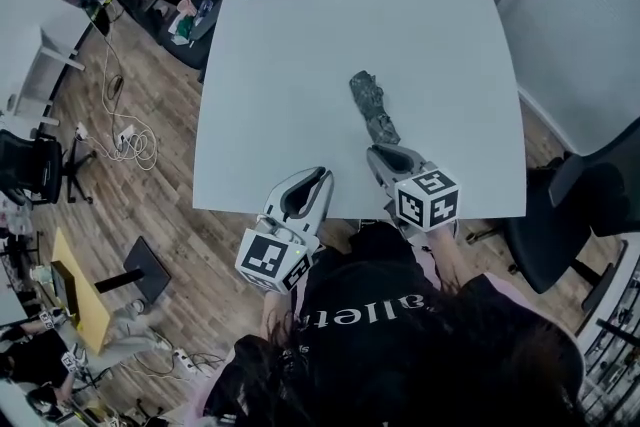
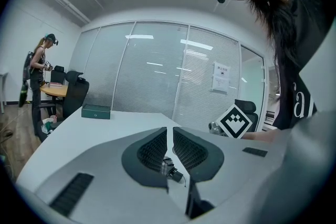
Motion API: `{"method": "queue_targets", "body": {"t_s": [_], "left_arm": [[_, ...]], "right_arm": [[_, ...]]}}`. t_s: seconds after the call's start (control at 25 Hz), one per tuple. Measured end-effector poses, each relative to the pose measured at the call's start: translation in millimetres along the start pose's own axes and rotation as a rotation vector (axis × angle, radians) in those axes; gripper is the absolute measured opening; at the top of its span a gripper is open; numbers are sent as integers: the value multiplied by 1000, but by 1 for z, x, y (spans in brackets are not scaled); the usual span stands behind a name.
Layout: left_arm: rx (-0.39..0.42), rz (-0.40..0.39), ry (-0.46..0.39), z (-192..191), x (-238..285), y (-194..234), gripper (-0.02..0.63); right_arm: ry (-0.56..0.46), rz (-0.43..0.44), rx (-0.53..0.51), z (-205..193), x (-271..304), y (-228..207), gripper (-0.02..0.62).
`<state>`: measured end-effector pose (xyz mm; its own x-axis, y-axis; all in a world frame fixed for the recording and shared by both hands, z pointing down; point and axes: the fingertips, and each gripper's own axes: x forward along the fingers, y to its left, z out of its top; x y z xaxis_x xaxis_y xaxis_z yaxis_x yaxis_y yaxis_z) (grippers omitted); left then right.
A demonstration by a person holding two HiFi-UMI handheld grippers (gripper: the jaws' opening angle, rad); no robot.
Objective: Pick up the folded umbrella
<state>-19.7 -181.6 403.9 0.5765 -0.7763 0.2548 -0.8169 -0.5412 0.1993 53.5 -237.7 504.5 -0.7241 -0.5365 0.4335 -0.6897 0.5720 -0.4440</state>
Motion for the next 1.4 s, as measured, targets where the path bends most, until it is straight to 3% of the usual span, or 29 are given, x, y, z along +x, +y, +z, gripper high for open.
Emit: {"method": "queue_targets", "body": {"t_s": [0.4,0.76,1.2,1.4], "left_arm": [[4,3,31,-4,11,7,54],[41,-84,39,8,17,33,54],[39,-176,38,15,21,63,54],[20,-168,34,17,12,82,54]], "right_arm": [[20,-54,-2,-1,19,-34,46],[33,-187,-50,5,46,-60,49],[255,-337,-118,-31,94,-106,247],[335,-432,-147,-39,114,-131,284]]}}
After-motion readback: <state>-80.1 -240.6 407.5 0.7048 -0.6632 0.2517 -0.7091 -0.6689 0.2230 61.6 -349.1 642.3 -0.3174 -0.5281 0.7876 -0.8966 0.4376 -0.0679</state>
